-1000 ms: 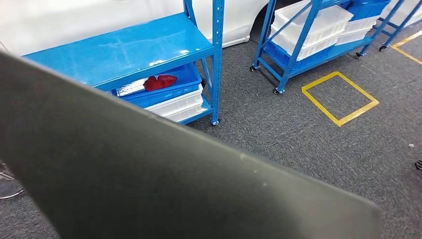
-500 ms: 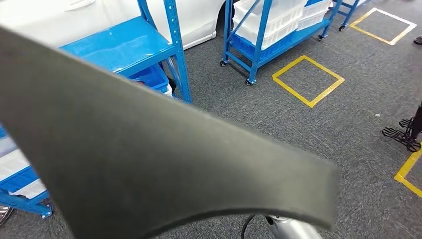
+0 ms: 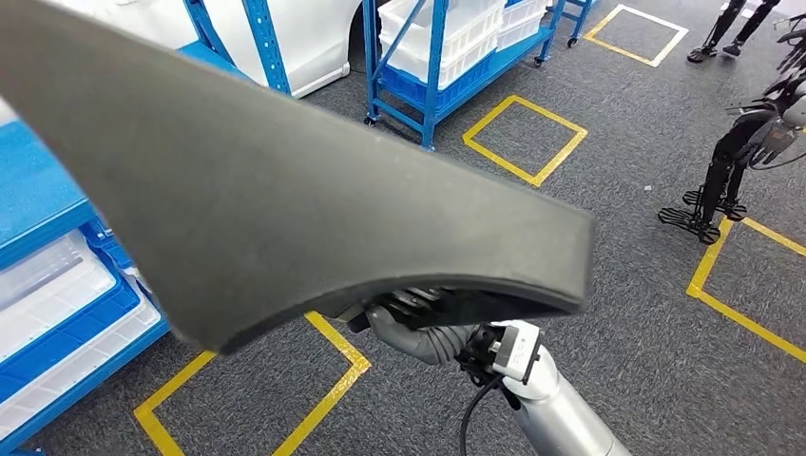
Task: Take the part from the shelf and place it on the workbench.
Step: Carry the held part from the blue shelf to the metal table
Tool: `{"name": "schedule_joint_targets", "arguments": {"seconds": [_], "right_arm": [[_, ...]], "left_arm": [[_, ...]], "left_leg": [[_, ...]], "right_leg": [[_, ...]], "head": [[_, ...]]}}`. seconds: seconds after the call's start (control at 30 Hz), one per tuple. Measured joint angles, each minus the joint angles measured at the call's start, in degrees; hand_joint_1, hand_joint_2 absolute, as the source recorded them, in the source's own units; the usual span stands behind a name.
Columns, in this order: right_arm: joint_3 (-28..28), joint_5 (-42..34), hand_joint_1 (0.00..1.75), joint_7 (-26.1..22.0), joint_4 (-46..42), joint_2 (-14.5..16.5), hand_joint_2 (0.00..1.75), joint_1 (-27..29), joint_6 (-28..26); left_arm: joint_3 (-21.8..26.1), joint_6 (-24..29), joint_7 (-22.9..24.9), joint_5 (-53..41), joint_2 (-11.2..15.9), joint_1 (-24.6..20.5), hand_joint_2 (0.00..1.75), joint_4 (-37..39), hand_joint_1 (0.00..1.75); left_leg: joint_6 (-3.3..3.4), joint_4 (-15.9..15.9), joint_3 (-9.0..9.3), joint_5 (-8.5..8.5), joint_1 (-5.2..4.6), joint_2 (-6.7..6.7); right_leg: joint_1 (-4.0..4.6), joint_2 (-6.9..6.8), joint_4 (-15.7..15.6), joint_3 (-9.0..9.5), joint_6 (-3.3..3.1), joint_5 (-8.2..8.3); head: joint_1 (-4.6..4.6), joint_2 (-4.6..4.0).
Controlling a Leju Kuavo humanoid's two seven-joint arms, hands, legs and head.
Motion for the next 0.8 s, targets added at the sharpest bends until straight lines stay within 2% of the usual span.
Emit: {"name": "schedule_joint_targets", "arguments": {"seconds": [0.03, 0.07, 0.1, 0.13, 0.17, 0.2, 0.27, 0.3, 0.33, 0.4, 0.47, 0.53, 0.57, 0.6, 0.63, 0.67, 0.7, 0.73, 0.77, 0.8], "right_arm": [[0.0, -0.1, 1.75, 0.0, 0.2, -0.1, 1.75, -0.2, 0.0], [0.0, -0.1, 1.75, -0.1, 0.4, -0.3, 1.75, -0.2, 0.0], [0.0, -0.1, 1.75, -0.1, 0.6, -0.5, 1.75, -0.2, 0.0], [0.0, -0.1, 1.75, -0.1, 0.8, -0.7, 1.75, -0.2, 0.0], [0.0, -0.1, 1.75, -0.1, 1.0, -0.9, 1.75, -0.2, 0.0], [0.0, -0.1, 1.75, -0.1, 1.1, -1.0, 1.75, -0.2, 0.0], [0.0, 0.2, 1.75, -0.1, 1.1, -1.0, 1.75, -0.4, -0.5], [0.0, 0.6, 1.75, 0.0, 1.1, -1.0, 1.75, -0.6, -1.0], [0.0, 1.0, 1.75, 0.0, 1.1, -1.1, 1.75, -0.7, -1.5], [-0.1, 1.7, 1.75, 0.1, 1.1, -1.3, 1.75, -0.7, -2.3], [-0.1, 1.9, 1.75, 0.1, 0.8, -1.5, 1.75, -0.7, -2.6], [-0.1, 2.0, 1.75, 0.2, 0.5, -1.6, 1.75, -0.7, -2.7], [-0.1, 2.0, 1.75, 0.3, 0.4, -1.7, 1.75, -0.6, -2.8], [-0.1, 2.1, 1.75, 0.4, 0.3, -1.8, 1.75, -0.4, -2.8], [-0.1, 2.2, 1.75, 0.5, 0.3, -1.9, 1.75, -0.3, -2.9], [-0.1, 2.2, 1.75, 0.6, 0.3, -2.1, 1.75, -0.3, -2.9], [-0.1, 2.2, 1.75, 0.6, 0.2, -2.2, 1.75, -0.2, -3.0], [-0.1, 2.3, 1.75, 0.6, 0.1, -2.3, 1.75, -0.2, -3.0], [-0.1, 2.3, 1.75, 0.6, 0.0, -2.4, 1.75, -0.2, -3.1], [-0.1, 2.3, 1.75, 0.6, -0.1, -2.5, 1.75, -0.2, -3.1]], "left_arm": [[0.1, 0.0, 0.1, -0.1, 0.0, 0.1, 1.75, 0.0, 0.0], [0.1, 0.0, 0.3, -0.2, -0.1, 0.2, 1.75, 0.0, 0.0], [0.1, 0.1, 0.4, -0.3, -0.1, 0.3, 1.75, 0.0, 0.0], [0.1, 0.1, 0.5, -0.4, -0.1, 0.3, 1.75, 0.0, 0.0], [0.1, 0.1, 0.5, -0.4, -0.2, 0.2, 1.75, 0.0, 0.0], [0.1, 0.1, 0.5, -0.5, -0.2, 0.1, 1.75, 0.0, 0.0], [0.1, -0.1, 0.5, -0.7, -0.3, 0.0, 1.75, 0.0, 0.0], [0.1, -0.2, 0.4, -0.9, -0.3, 0.0, 1.75, 0.0, 0.0], [0.1, -0.4, 0.4, -1.1, -0.3, -0.1, 1.75, 0.0, 0.0], [0.1, -0.7, 0.3, -1.3, -0.3, -0.3, 1.75, 0.0, 0.0], [0.1, -1.0, 0.3, -1.4, -0.3, -0.4, 1.75, 0.0, 0.0], [0.1, -1.1, 0.3, -1.6, -0.4, -0.2, 1.75, 0.0, 0.0], [0.1, -1.1, 0.3, -1.6, -0.4, -0.1, 1.75, 0.0, 0.0], [0.1, -1.0, 0.4, -1.6, -0.4, 0.1, 1.75, 0.0, 0.0], [0.1, -1.0, 0.4, -1.6, -0.4, 0.2, 1.75, 0.0, 0.0], [0.1, -1.0, 0.4, -1.6, -0.4, 0.2, 1.75, 0.0, 0.0], [0.1, -1.0, 0.4, -1.5, -0.4, 0.2, 1.75, 0.0, 0.0], [0.1, -1.0, 0.4, -1.4, -0.4, 0.2, 1.75, 0.0, 0.0], [0.1, -1.0, 0.4, -1.3, -0.4, 0.2, 1.75, 0.0, 0.0], [0.2, -1.0, 0.4, -1.2, -0.4, 0.2, 1.75, 0.0, 0.0]], "left_leg": [[0.15, 0.0, -0.06, 0.01, -0.09, 0.77], [0.19, 0.1, -0.16, -0.02, -0.15, 1.59], [0.2, 0.2, -0.25, -0.08, -0.19, 2.4], [0.16, 0.2, -0.31, -0.14, -0.21, 3.18], [0.06, 0.3, -0.32, -0.23, -0.21, 3.91], [-0.11, 0.4, -0.28, -0.35, -0.22, 4.55], [-0.63, 0.6, -0.19, -0.66, -0.45, 5.59], [-0.96, 0.7, -0.12, -0.8, -0.59, 6.01], [-1.28, 0.6, -0.03, -0.87, -0.69, 6.45], [-1.95, 0.5, 0.25, -1.07, -0.58, 7.01], [-2.42, 2.6, -0.43, -2.82, -0.33, 5.37], [-2.58, 9.4, -3.42, -6.61, -0.19, 2.79], [-2.6, 13.6, -5.38, -8.32, -0.18, 2.15], [-2.58, 16.7, -6.93, -9.18, -0.19, 1.87], [-2.49, 17.6, -7.58, -8.81, -0.19, 1.73], [-2.31, 16.1, -7.13, -7.31, -0.2, 1.58], [-2.05, 12.7, -5.74, -5.05, -0.2, 1.15], [-1.72, 8.5, -3.99, -2.87, -0.2, 0.05], [-1.43, 4.8, -2.44, -1.38, -0.16, -1.27], [-1.26, 2.5, -1.42, -0.67, -0.19, -2.35]], "right_leg": [[-0.04, -1.12, 3.7, -1.82, 0.17, -1.88], [-0.16, -1.51, 7.4, -3.57, 0.34, -3.33], [-0.27, -1.65, 9.8, -4.67, 0.47, -3.95], [-0.36, -1.79, 10.0, -4.65, 0.56, -3.51], [-0.42, -2.13, 7.8, -3.38, 0.59, -2.17], [-0.42, -2.95, 3.8, -1.06, 0.52, -0.42], [-0.03, -4.82, -3.2, 2.82, -0.06, 1.55], [0.17, -5.3, -4.9, 3.66, -0.45, 1.76], [0.42, -5.15, -5.2, 3.67, -0.85, 1.57], [0.36, -4.03, -5.5, 3.64, -1.56, 1.83], [0.11, -2.97, -5.9, 3.81, -2.28, 2.14], [0.09, -1.86, -6.1, 3.88, -2.76, 2.29], [0.2, -1.19, -6.1, 3.87, -2.88, 2.3], [0.31, -0.48, -6.1, 3.88, -2.94, 2.3], [0.42, 0.28, -6.0, 3.9, -2.96, 2.29], [0.49, 1.07, -5.9, 3.94, -2.95, 2.29], [0.54, 1.83, -5.8, 3.99, -2.93, 2.27], [0.54, 2.57, -5.8, 4.02, -2.89, 2.25], [0.58, 3.25, -5.6, 3.95, -2.73, 2.24], [0.51, 3.86, -5.5, 3.78, -2.48, 2.3]], "head": [[0.13, 0.0], [0.13, 0.01], [0.14, 0.01], [0.15, 0.01], [0.15, 0.01], [0.16, 0.01], [0.12, 0.01], [0.1, 0.01], [0.07, 0.01], [0.07, 0.01], [0.04, 0.01], [-0.06, 0.01], [-0.11, 0.01], [-0.11, 0.01], [-0.1, 0.01], [-0.1, 0.01], [-0.1, 0.01], [-0.1, 0.01], [-0.06, 0.01], [-0.09, 0.01]]}}
